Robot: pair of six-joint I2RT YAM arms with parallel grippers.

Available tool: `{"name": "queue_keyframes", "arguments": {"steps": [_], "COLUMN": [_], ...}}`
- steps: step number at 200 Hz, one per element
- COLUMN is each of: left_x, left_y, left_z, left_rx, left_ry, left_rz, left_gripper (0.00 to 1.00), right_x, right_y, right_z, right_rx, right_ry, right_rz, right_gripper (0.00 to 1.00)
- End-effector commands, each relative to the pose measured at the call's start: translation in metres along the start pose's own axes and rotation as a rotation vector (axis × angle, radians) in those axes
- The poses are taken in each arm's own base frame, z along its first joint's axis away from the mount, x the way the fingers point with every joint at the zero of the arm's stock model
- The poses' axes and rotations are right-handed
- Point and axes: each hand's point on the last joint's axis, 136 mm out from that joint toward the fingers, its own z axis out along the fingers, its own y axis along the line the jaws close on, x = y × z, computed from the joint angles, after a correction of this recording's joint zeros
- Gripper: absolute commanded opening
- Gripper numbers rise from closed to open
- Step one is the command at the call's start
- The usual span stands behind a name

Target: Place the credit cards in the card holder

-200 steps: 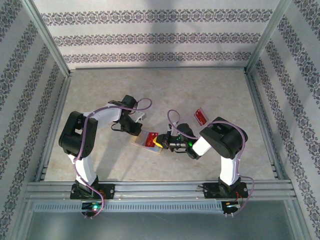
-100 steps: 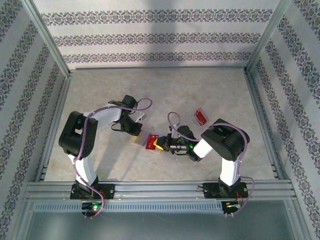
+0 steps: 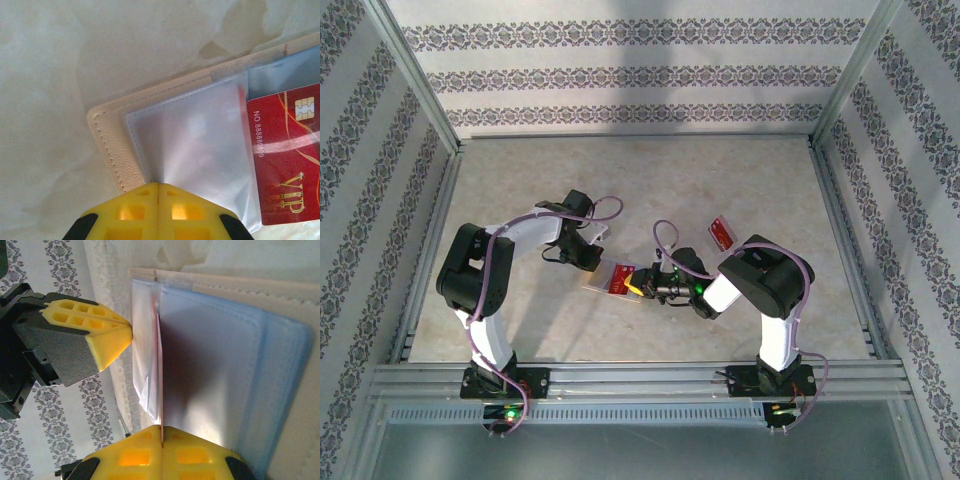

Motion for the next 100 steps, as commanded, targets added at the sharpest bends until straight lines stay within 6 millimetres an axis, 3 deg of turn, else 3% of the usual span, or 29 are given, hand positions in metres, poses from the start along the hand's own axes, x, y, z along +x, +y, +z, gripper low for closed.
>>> {"name": "queue_keyframes", "arguments": {"steps": [1, 56, 100], "left_x": [0.012, 0.013, 0.013], "left_y": [-0.003, -0.002, -0.002], "left_z": [0.003, 0.004, 0.005], "left_rx": [-0.006, -0.005, -0.006], "left_ry": [0.036, 0.039, 0.042], "left_rz": [0.019, 0.019, 0.018], "left_gripper": [0.0, 0.0, 0.0], "right_x": [0.001, 0.01, 0.01], "right_y": [0.013, 0.014, 0.008], "right_z": [-0.001, -0.011, -0.006], "right_rx": [-0.03, -0.013, 0.003], "right_ry": [0.0, 0.01, 0.019], "right_rz": [-0.026, -0.042, -0.032], "right_gripper": [0.0, 0.0, 0.0]}}
